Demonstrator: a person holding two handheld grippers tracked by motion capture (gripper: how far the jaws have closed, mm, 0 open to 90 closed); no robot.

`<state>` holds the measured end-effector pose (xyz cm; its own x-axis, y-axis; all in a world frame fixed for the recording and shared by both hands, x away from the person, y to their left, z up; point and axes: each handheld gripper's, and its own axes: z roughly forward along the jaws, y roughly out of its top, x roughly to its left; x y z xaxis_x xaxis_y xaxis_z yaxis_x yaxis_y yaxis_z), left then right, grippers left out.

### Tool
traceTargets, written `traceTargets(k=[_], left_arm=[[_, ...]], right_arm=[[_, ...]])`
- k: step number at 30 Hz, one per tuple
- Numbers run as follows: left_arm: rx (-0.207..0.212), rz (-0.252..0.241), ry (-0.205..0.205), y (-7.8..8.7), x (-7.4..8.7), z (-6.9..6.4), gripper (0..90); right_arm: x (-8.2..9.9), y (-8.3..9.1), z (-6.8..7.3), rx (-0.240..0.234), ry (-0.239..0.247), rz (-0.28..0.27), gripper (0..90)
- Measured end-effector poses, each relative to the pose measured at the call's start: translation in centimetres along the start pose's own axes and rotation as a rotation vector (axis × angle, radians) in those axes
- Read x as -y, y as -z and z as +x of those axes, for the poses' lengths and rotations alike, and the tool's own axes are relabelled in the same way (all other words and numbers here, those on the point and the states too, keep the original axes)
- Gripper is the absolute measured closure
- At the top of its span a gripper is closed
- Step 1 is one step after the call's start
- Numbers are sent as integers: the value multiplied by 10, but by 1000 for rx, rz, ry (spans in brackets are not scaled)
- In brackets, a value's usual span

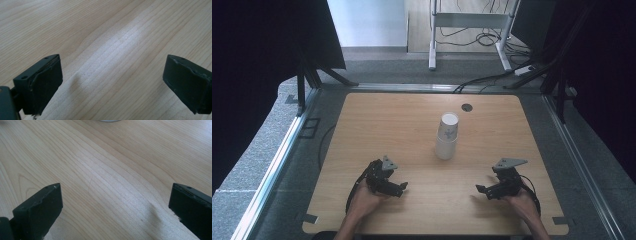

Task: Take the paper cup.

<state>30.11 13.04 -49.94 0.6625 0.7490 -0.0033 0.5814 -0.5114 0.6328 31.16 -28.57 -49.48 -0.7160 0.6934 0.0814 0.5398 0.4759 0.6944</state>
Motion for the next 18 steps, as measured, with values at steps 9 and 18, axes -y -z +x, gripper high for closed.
traceTargets(k=[9, 18], left_arm=[[37, -30, 1, 1, -7, 2, 36], [45, -64, -17, 2, -18, 3, 50]], right_arm=[[-5, 5, -3, -19, -1, -27, 0], [-13, 8, -4, -34, -3, -58, 0]])
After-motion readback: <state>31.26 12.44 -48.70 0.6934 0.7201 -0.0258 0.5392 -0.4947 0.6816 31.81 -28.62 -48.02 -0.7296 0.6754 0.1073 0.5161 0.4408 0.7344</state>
